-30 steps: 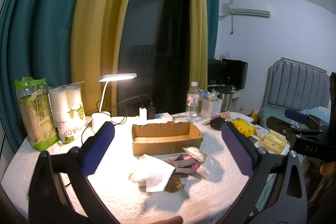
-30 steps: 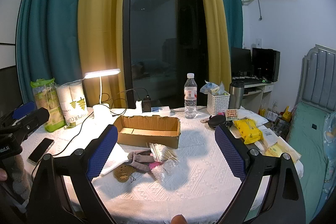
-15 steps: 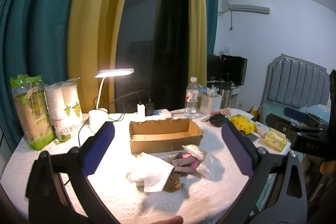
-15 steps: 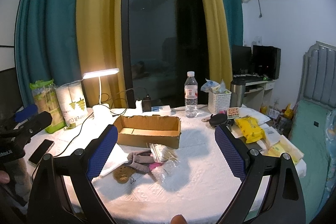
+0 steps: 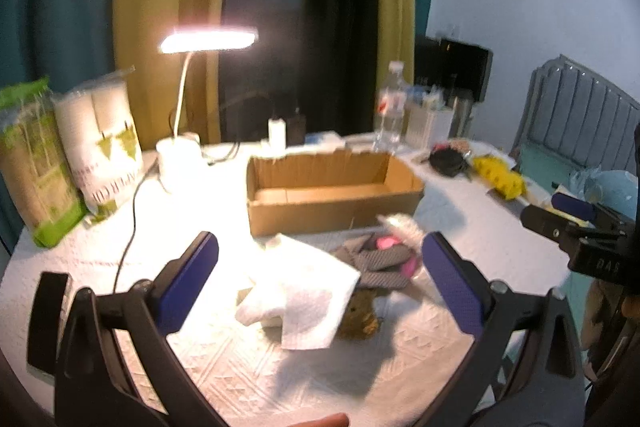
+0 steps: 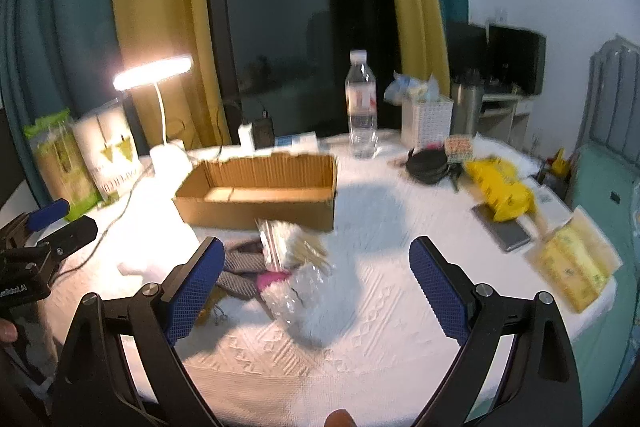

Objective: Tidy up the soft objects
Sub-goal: 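Reach the left tool to the white towel while the right tool reaches the bubble wrap, then grasp the white towel with the left tool while the right tool grasps the bubble wrap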

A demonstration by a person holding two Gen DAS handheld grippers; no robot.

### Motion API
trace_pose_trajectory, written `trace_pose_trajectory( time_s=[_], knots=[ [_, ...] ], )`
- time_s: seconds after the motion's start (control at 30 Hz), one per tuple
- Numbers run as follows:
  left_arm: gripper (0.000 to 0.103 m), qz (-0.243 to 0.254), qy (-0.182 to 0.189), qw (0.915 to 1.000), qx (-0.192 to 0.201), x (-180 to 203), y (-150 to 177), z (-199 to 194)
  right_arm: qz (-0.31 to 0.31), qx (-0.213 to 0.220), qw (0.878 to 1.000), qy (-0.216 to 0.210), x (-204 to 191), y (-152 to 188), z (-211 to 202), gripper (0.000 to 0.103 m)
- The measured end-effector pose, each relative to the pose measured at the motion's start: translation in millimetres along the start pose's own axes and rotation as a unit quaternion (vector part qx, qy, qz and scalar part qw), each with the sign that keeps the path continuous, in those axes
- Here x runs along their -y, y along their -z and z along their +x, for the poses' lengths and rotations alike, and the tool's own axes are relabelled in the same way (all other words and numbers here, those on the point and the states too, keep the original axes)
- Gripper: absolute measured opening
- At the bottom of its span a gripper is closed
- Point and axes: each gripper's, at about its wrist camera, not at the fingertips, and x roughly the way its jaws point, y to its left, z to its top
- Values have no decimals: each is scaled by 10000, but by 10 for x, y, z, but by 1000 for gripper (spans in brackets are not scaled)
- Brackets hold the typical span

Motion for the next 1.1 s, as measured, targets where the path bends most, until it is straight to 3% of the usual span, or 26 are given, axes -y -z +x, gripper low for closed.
trace_pose_trajectory(
  time_s=[0.37,0.57,0.73,0.77,0.83,0.9,1.0,1.03,1.1],
  knots=[
    [102,38,-135,9960,-882,-118,203,793,121,-1033,9944,-193,132,220,969,96],
    [98,89,-146,9912,-1314,-144,292,1145,176,-1256,9913,-349,125,302,1226,96],
    [51,173,-60,9868,-1610,-146,376,1286,201,-1479,9875,-505,90,362,1388,96],
    [48,185,-14,9865,-1625,-139,388,1286,180,-1535,9864,-552,64,383,1423,96],
    [30,166,118,9867,-1615,-139,402,1259,147,-1576,9858,-568,32,417,1448,96],
    [20,170,193,9862,-1634,-147,418,1238,157,-1650,9839,-671,8,462,1483,94],
    [11,70,305,9865,-1609,-188,421,1188,152,-1859,9792,-802,-32,541,1542,74],
    [9,72,322,9871,-1568,-189,409,1157,133,-1868,9789,-822,-51,551,1537,62],
    [9,29,418,9875,-1522,-188,386,1110,59,-1830,9795,-843,-82,557,1496,58]
  ],
)
